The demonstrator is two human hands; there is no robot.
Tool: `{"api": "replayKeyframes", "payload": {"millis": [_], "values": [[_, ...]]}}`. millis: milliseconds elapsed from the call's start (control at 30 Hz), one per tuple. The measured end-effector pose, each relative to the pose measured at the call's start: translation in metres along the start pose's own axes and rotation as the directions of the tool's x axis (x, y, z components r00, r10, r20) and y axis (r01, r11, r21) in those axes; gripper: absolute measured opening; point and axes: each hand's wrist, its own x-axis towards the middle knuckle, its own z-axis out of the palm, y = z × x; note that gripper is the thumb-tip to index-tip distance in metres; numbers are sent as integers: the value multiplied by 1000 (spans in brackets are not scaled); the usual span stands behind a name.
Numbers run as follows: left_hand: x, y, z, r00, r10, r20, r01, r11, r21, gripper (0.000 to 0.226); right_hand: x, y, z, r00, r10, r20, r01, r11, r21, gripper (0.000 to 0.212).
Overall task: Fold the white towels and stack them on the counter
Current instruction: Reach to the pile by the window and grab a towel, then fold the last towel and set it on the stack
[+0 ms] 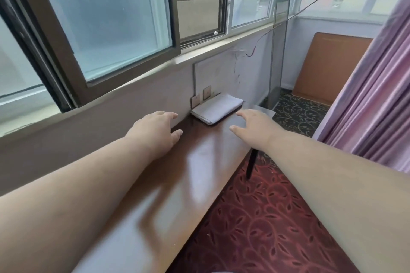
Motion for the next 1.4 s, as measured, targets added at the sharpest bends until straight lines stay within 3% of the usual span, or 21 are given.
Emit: {"api": "replayKeyframes", "payload": {"millis": [367, 800, 1200, 1400], "values": [[141, 81, 71, 996, 62, 65, -64, 997, 35, 56, 109, 132, 8, 998, 54, 17, -54, 998, -17, 63], [296, 219, 151, 992, -115, 55, 116, 993, -30, 56, 274, 320, -25, 986, -70, 153, 89, 988, -122, 61], [405, 164, 203, 974, -216, 64, 214, 976, 38, 57, 426, 313, 44, 942, -205, 265, 254, 953, -165, 65], [448, 133, 250, 947, -259, 192, 247, 966, 82, 62, 475, 312, 98, 897, -204, 391, 294, 937, -186, 67]]}}
